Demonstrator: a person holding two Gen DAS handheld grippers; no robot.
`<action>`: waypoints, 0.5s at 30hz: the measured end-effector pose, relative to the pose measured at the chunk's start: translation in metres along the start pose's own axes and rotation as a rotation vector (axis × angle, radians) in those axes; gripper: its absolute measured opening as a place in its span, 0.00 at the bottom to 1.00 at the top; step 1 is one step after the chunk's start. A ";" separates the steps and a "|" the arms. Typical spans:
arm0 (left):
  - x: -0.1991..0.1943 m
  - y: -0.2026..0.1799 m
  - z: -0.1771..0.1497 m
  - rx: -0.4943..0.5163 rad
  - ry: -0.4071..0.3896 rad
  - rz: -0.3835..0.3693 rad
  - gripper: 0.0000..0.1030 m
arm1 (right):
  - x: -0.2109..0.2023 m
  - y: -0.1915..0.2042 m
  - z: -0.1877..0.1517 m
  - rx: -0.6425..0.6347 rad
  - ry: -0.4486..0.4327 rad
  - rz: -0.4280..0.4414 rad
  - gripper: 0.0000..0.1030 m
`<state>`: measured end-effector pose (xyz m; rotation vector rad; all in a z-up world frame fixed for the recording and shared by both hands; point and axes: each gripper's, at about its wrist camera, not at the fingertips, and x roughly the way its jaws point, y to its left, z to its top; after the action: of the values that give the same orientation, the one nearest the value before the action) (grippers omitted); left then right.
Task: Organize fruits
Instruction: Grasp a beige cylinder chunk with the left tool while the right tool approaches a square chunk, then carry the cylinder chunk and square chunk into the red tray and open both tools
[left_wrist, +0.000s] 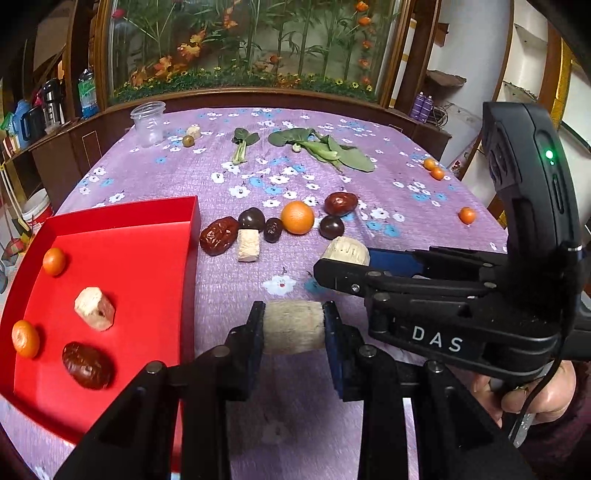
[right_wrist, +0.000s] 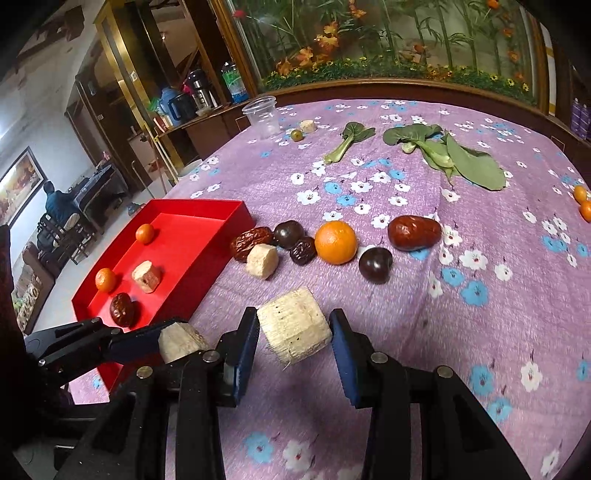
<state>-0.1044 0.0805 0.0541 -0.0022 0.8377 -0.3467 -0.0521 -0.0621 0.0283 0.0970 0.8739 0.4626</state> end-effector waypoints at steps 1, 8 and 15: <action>-0.003 -0.001 -0.001 0.002 -0.003 -0.001 0.29 | -0.002 0.001 -0.002 0.001 -0.003 0.001 0.42; -0.018 -0.008 -0.010 0.006 -0.014 -0.009 0.29 | -0.020 0.011 -0.013 0.002 -0.032 0.001 0.42; -0.024 -0.011 -0.017 -0.003 -0.013 -0.018 0.29 | -0.037 0.003 -0.033 0.106 -0.075 0.038 0.42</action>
<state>-0.1349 0.0798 0.0613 -0.0144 0.8256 -0.3624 -0.0985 -0.0791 0.0341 0.2276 0.8236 0.4453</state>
